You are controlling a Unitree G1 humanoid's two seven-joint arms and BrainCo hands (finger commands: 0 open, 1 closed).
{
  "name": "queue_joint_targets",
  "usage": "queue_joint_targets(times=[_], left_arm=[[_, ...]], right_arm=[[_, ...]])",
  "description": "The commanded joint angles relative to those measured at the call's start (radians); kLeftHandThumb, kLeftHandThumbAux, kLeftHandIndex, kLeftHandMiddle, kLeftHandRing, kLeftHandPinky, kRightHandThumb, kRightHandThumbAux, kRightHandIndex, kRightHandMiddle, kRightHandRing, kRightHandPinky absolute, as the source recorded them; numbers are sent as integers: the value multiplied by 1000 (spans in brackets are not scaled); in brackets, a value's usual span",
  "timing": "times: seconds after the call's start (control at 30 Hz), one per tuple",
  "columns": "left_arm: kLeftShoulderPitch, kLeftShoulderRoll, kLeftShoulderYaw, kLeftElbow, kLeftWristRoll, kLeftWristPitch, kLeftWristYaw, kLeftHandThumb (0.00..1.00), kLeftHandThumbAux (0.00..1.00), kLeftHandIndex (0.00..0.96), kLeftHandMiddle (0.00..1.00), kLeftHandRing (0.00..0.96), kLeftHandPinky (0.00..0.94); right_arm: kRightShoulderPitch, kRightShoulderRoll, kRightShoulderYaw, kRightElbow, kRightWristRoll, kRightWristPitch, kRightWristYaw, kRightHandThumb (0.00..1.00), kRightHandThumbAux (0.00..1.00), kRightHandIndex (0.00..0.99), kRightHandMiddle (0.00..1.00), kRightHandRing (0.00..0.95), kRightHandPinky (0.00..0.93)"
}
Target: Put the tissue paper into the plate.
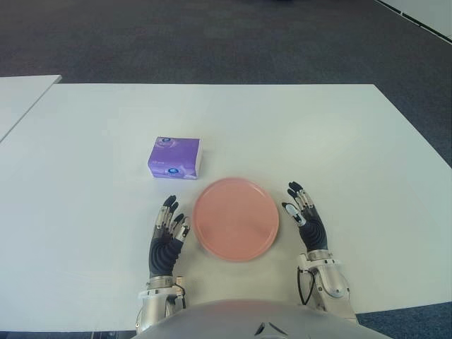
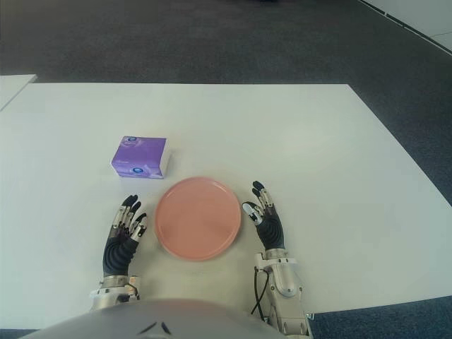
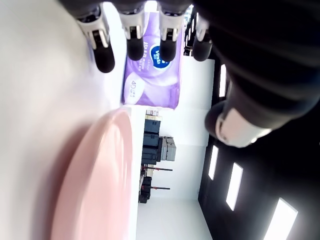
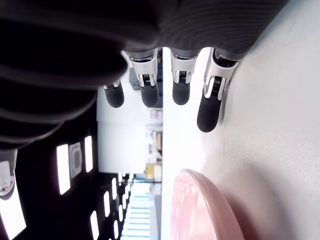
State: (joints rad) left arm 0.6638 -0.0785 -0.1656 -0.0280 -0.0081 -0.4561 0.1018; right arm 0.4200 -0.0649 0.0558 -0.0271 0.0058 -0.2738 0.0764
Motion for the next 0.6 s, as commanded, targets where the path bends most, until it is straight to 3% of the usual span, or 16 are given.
queue_joint_targets(times=[0.03, 0.6], left_arm=[[33, -5, 10, 47, -2, 52, 0, 129, 674, 40, 42, 31, 29], [16, 3, 22, 38, 9, 75, 3, 127, 688, 35, 44, 34, 34]], right_arm=[[39, -4, -2, 73, 5, 73, 12, 196, 432, 32, 74, 35, 12], [28, -1, 4, 93, -4, 46, 15, 204, 430, 26, 70, 28, 1]])
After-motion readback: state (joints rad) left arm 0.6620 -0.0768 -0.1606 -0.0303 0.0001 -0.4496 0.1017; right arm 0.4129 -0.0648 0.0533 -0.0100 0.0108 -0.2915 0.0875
